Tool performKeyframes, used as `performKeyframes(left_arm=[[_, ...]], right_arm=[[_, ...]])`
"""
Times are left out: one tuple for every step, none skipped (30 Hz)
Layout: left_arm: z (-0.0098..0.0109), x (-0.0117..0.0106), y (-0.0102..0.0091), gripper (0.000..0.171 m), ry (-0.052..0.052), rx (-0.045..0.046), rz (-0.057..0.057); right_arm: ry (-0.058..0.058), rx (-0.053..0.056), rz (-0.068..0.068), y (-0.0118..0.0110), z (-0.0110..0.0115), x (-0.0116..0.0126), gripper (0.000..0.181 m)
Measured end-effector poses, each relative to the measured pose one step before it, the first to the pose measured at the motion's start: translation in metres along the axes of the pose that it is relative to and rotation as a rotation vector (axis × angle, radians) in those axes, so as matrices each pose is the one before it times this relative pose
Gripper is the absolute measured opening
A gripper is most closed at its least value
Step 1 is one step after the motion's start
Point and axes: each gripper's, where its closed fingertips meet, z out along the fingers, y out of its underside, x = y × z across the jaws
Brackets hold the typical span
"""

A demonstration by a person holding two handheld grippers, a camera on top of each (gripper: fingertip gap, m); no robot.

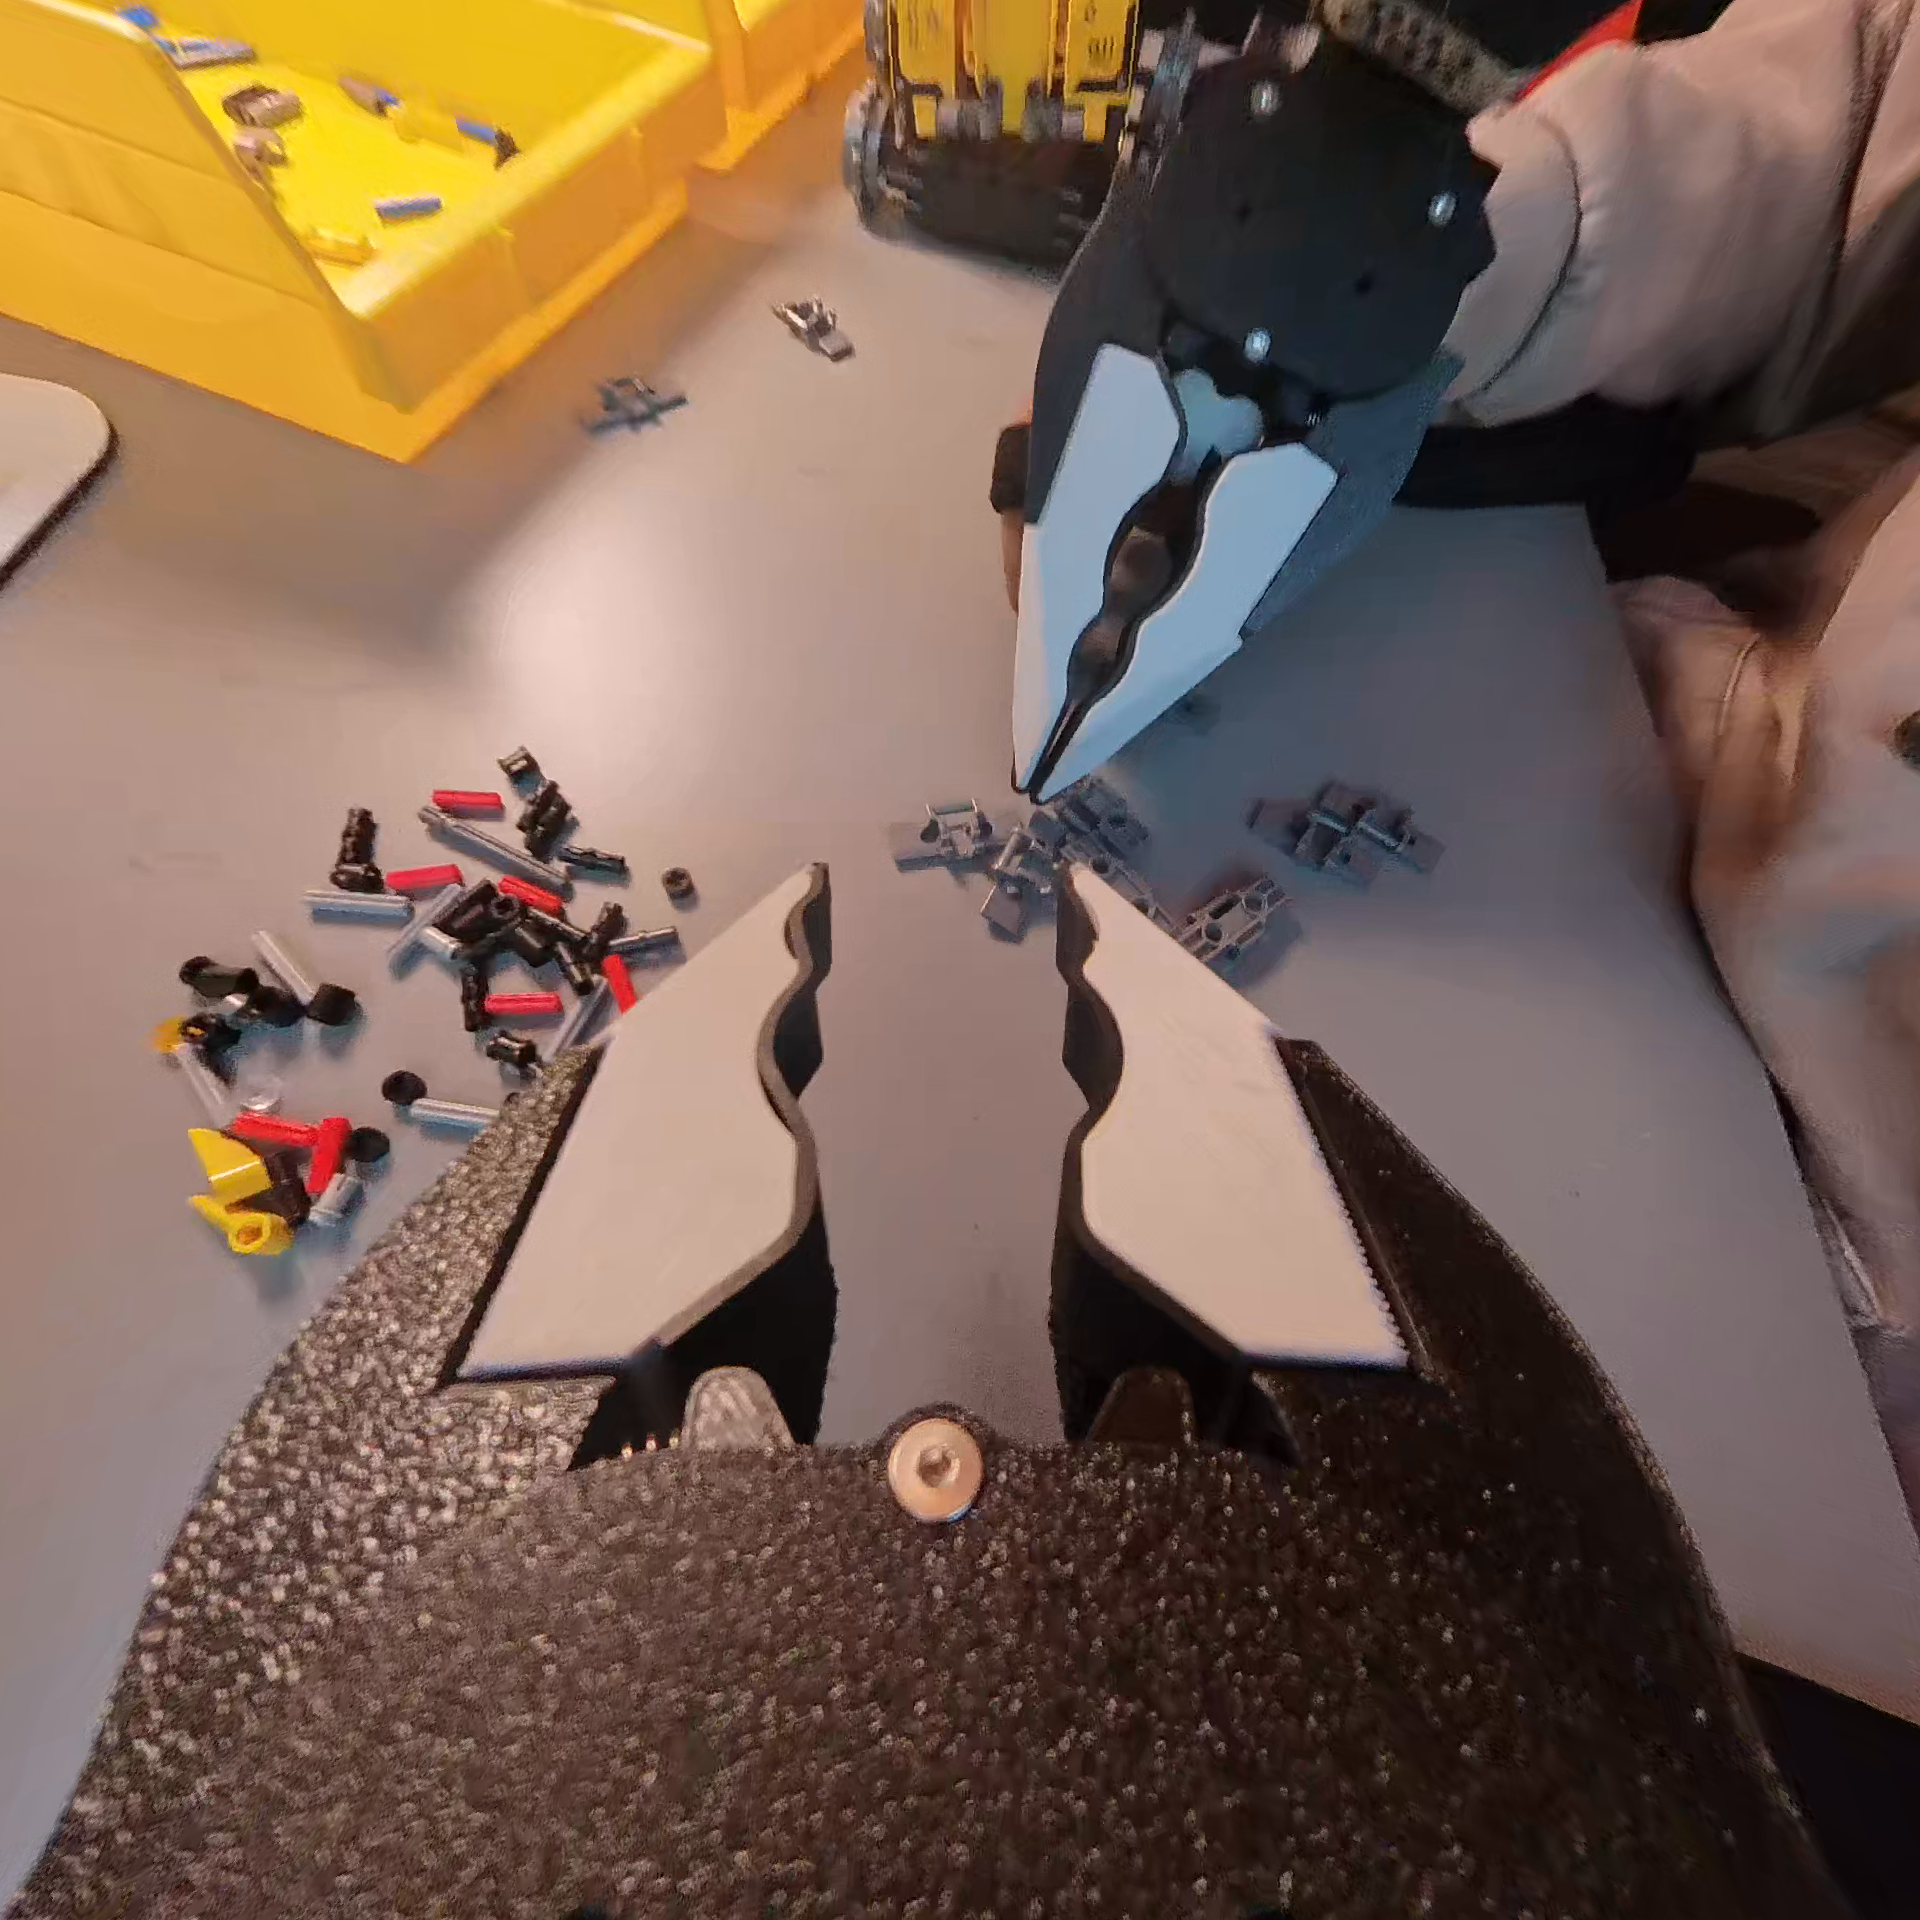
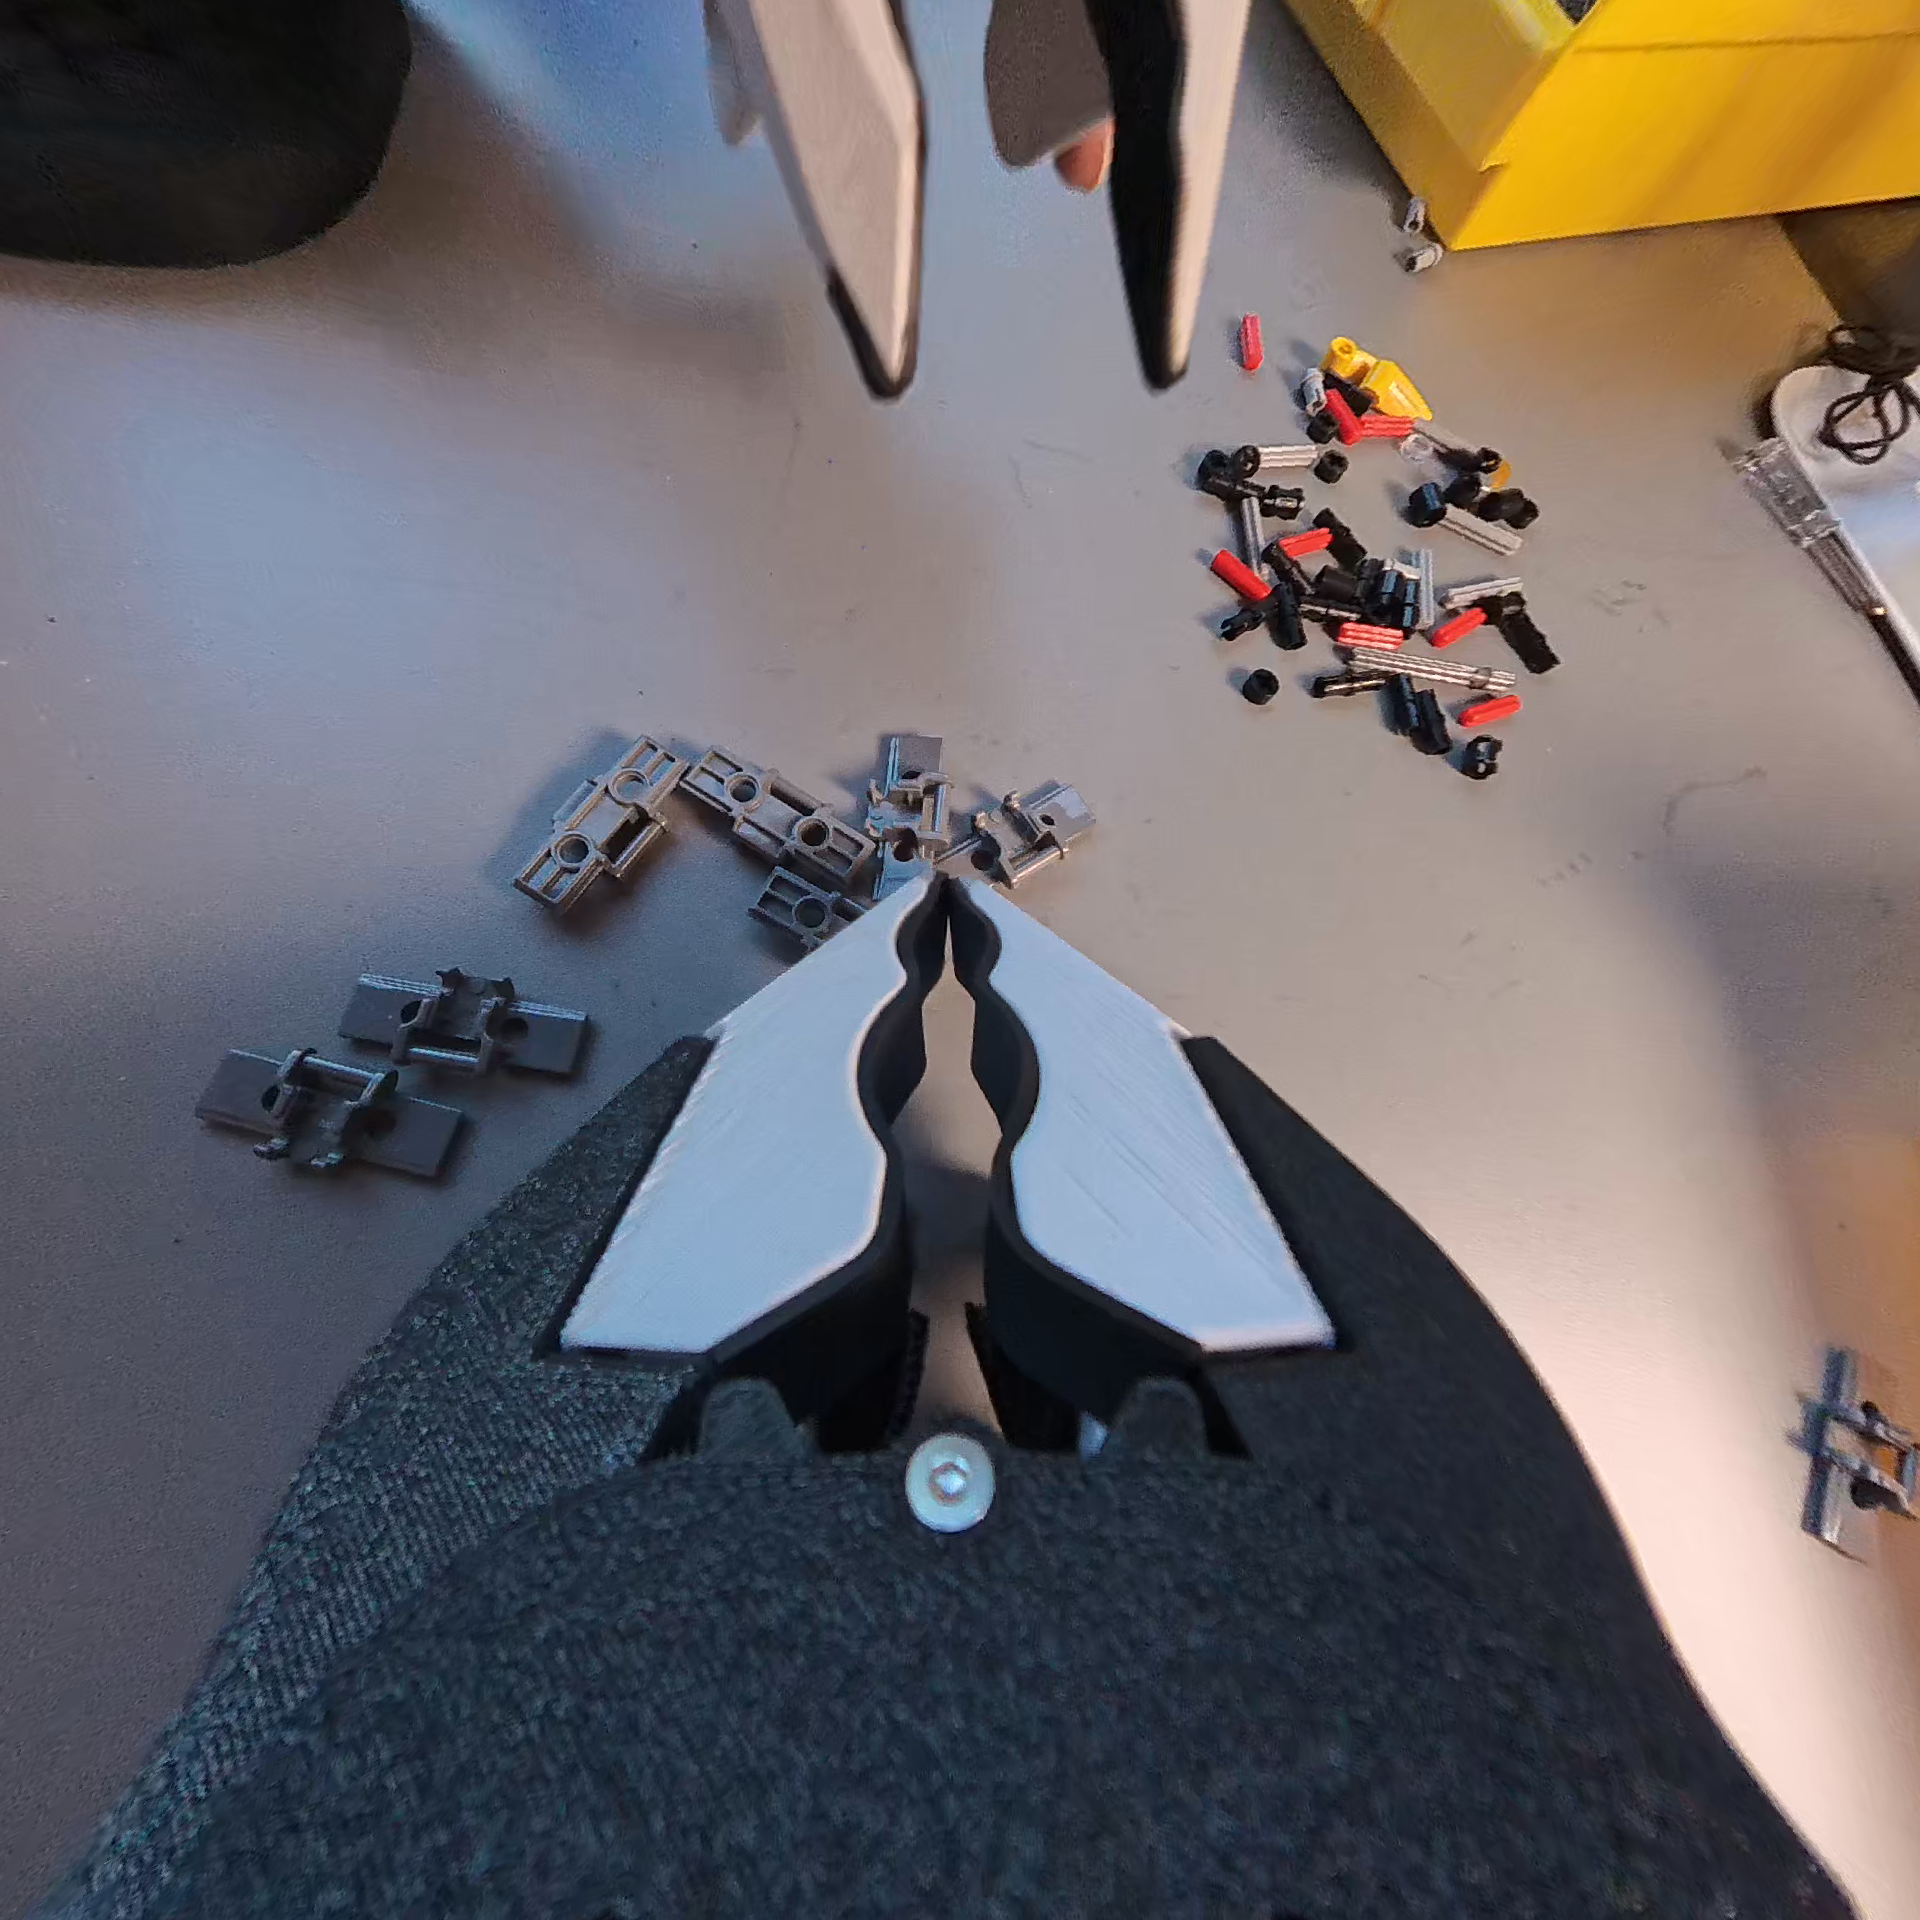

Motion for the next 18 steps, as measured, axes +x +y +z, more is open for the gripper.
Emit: performKeyframes(left_arm=[[0.00387,0.00138,0.00417,0.043,0.0034,-0.02571,0.0096],[0.00314,0.00261,0.00272,0.043,0.0133,-0.01607,0.0023],[0.00227,0.00211,0.00248,0.042,0.0126,-0.01512,-0.0027],[0.00168,-0.00014,0.00243,0.042,-0.0012,-0.016,-0.0002],[0.00093,-0.00159,0.00185,0.042,-0.0105,-0.01192,0.0027],[0.00021,-0.00102,0.00033,0.042,-0.0055,-0.00302,0.001],[-0.00061,-0.00037,-0.00112,0.042,0.0001,0.00717,-0.0029],[-0.00105,-0.00033,-0.00145,0.041,0.0003,0.01024,-0.0047],[-0.00136,-0.00059,-0.00077,0.041,-0.0014,0.0064,-0.0037],[-0.00131,-0.00065,-0.00011,0.041,-0.0021,0.00281,-0.0024],[-0.00092,0.00008,0.00002,0.041,0.0022,0.0025,-0.003],[-0.00042,0.00099,0.00012,0.041,0.0082,0.00273,-0.0042],[0.0003,0.00113,0.0007,0.041,0.0091,-0.00134,-0.0038],[0.0009,0.00109,0.0015,0.041,0.0062,-0.00727,-0.0017],[0.00162,0.00097,0.00176,0.04,0.0039,-0.00973,0.0018],[0.00211,0.00107,0.00148,0.04,0.0037,-0.00888,0.0036],[0.00256,0.00175,0.00108,0.04,0.0075,-0.00834,0.0027],[0.00281,0.00207,0.00106,0.04,0.0089,-0.00893,0.002]], right_arm=[[0.0004,0.0159,0.0052,-0.00216,-0.00067,-0.00009,0.0],[-0.0044,0.0152,0.0139,-0.00277,-0.00016,-0.00058,0.009],[-0.0066,0.0094,0.0178,-0.00255,0.00064,-0.00046,0.018],[-0.0063,0.0031,0.0157,-0.00176,0.00164,-0.00018,0.02],[-0.0027,-0.006,0.0113,-0.00071,0.00261,0.00067,0.021],[-0.0001,-0.0185,0.0032,0.00081,0.00297,0.00094,0.02],[-0.0106,-0.0262,-0.006,0.00237,0.00286,-0.00124,0.019],[-0.0051,-0.0173,-0.0103,0.0006,0.00189,-0.00143,0.018],[-0.0054,-0.0188,-0.0119,-0.00016,0.00073,-0.00179,0.017],[0.0004,-0.0188,-0.0086,-0.00027,0.00048,-0.00095,0.016],[0.0097,-0.0166,-0.0153,-0.00015,0.00012,0.00029,0.015],[0.0105,-0.0116,-0.0225,0.00007,0.00007,-0.00011,0.013],[0.0128,-0.0064,-0.0233,0.00002,-0.00007,-0.00031,0.012],[0.0137,-0.0011,-0.0267,0.0,0.00019,-0.0009,0.013],[0.0143,0.0031,-0.0306,-0.0003,0.00004,-0.00092,0.012],[0.0093,0.0027,-0.0257,-0.00026,0.00001,-0.00149,0.01],[0.0111,0.0018,-0.0168,-0.0004,-0.00008,-0.00034,0.01],[0.0092,0.006,-0.0172,-0.00048,-0.00005,-0.0002,0.01]])
